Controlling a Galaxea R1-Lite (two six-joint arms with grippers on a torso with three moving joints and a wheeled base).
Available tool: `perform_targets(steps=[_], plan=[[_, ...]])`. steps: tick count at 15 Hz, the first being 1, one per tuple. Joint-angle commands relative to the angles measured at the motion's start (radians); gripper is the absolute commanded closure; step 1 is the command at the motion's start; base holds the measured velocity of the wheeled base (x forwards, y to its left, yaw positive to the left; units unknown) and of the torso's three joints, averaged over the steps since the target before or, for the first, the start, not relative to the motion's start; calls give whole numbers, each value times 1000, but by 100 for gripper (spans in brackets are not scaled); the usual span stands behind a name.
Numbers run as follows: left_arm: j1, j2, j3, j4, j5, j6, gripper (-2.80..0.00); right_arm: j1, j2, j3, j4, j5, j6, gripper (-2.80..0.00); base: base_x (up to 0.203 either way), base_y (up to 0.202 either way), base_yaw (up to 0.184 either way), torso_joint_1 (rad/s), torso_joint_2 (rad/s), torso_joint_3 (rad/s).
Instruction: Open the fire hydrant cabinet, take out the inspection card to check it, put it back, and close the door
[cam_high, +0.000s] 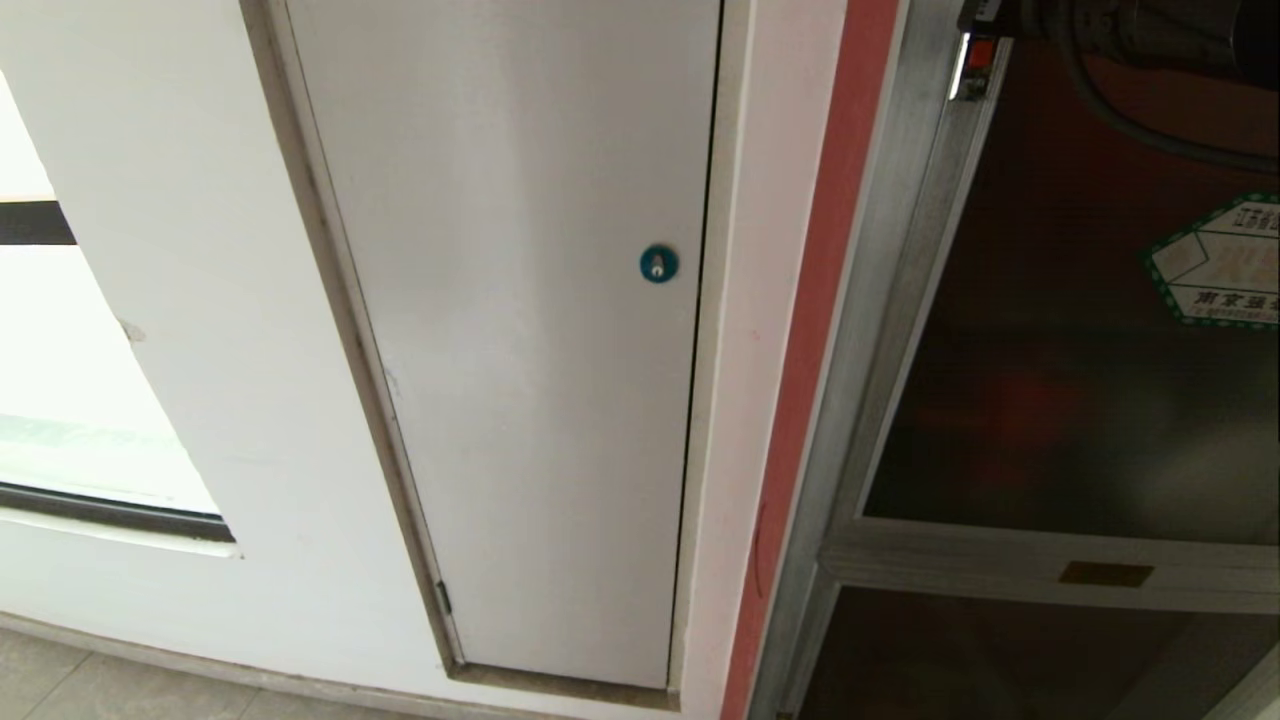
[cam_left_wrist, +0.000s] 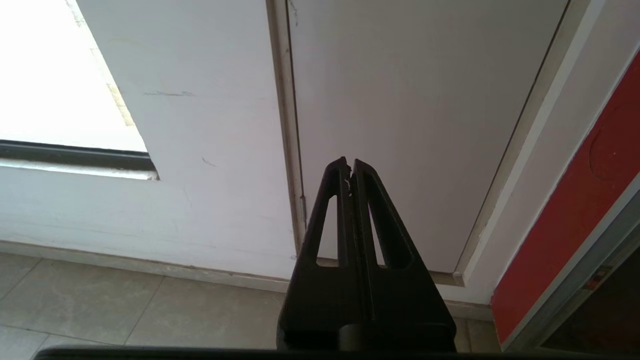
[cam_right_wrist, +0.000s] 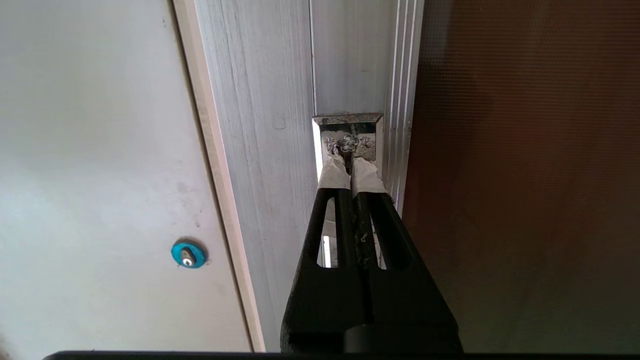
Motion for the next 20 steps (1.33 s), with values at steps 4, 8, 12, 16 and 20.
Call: perform_targets(steps=[4, 8, 12, 16, 20], plan=[[0, 1, 2, 0, 0, 0, 0, 0, 5, 2, 3, -3, -1, 0, 0, 0, 0, 0, 0, 0], [0, 1, 2, 0, 0, 0, 0, 0, 9, 3, 3, -3, 1, 0, 0, 0, 0, 0, 0, 0], [0, 1, 2, 0, 0, 0, 0, 0, 8, 30, -2, -3, 2, 0, 0, 0, 0, 0, 0, 0], [0, 1, 2, 0, 0, 0, 0, 0, 8, 37, 0, -3, 2, 0, 0, 0, 0, 0, 0, 0], [0, 1, 2, 0, 0, 0, 0, 0, 8, 50, 0, -3, 2, 0, 0, 0, 0, 0, 0, 0]])
